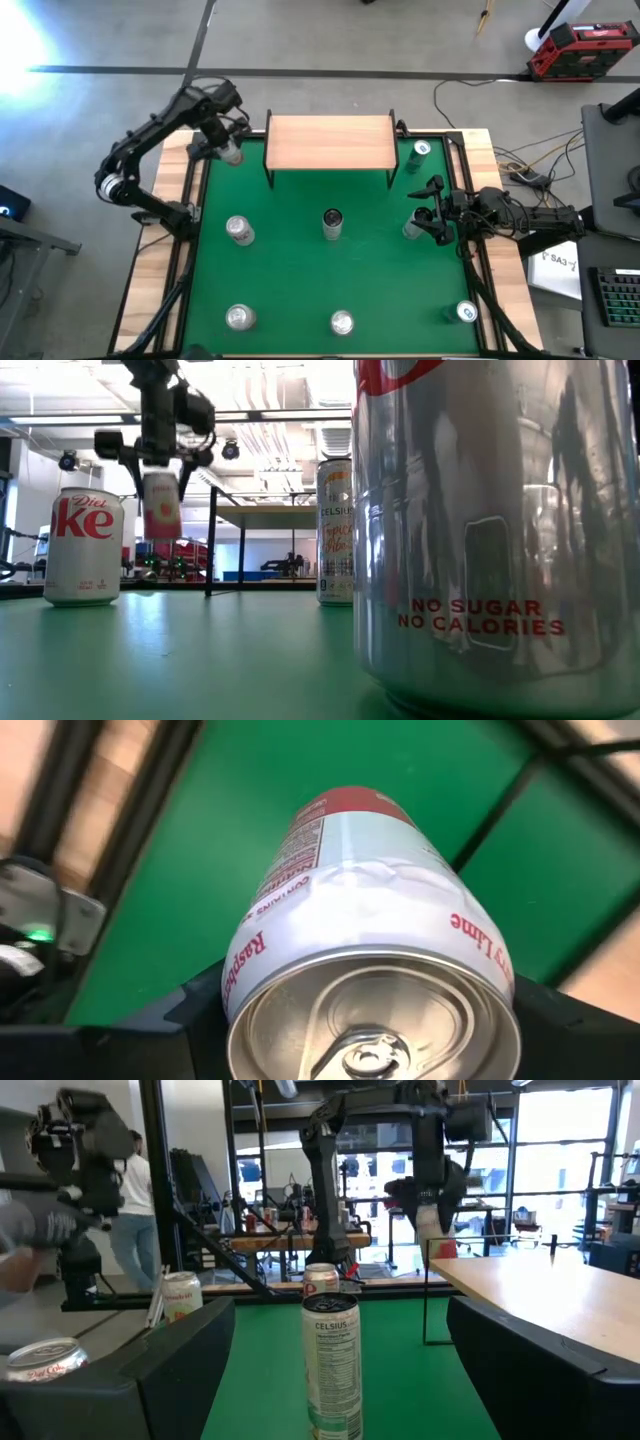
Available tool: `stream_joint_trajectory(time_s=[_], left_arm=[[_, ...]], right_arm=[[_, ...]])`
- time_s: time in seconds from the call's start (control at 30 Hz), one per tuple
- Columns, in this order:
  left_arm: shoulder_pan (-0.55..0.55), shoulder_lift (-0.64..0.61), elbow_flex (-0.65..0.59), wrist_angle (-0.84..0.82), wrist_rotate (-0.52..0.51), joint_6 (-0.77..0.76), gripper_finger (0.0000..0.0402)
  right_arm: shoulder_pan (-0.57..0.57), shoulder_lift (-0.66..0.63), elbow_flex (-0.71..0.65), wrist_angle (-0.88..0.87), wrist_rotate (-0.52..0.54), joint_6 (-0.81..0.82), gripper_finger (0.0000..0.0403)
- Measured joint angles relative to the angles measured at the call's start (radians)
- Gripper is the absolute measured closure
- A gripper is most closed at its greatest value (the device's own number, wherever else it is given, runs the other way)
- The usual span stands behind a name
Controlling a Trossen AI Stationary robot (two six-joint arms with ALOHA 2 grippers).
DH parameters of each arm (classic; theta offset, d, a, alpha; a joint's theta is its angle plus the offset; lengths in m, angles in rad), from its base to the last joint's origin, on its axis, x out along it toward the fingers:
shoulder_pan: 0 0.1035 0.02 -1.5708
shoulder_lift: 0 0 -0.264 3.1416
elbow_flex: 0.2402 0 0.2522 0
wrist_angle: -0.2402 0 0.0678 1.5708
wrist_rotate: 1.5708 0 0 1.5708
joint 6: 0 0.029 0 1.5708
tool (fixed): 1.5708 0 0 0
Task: Place canned beverage on shelf
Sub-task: Put the top pink-white soda can on the shelf
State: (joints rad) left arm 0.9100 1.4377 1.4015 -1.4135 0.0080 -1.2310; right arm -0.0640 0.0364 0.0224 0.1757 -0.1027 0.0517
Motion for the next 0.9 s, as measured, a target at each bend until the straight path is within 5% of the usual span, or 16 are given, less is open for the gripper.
stream_joint_trajectory(time_s=[0.33,0.9], left_arm=[[-0.021,0.102,0.340,-0.154,-0.033,0.174,0.0126],[-0.100,0.216,0.587,-0.159,-0.053,0.306,0.0126]], right_arm=[[0.000,0.000,0.000,0.000,0.000,0.000,0.0046],[0.000,0.000,0.000,0.000,0.000,0.000,0.0046]])
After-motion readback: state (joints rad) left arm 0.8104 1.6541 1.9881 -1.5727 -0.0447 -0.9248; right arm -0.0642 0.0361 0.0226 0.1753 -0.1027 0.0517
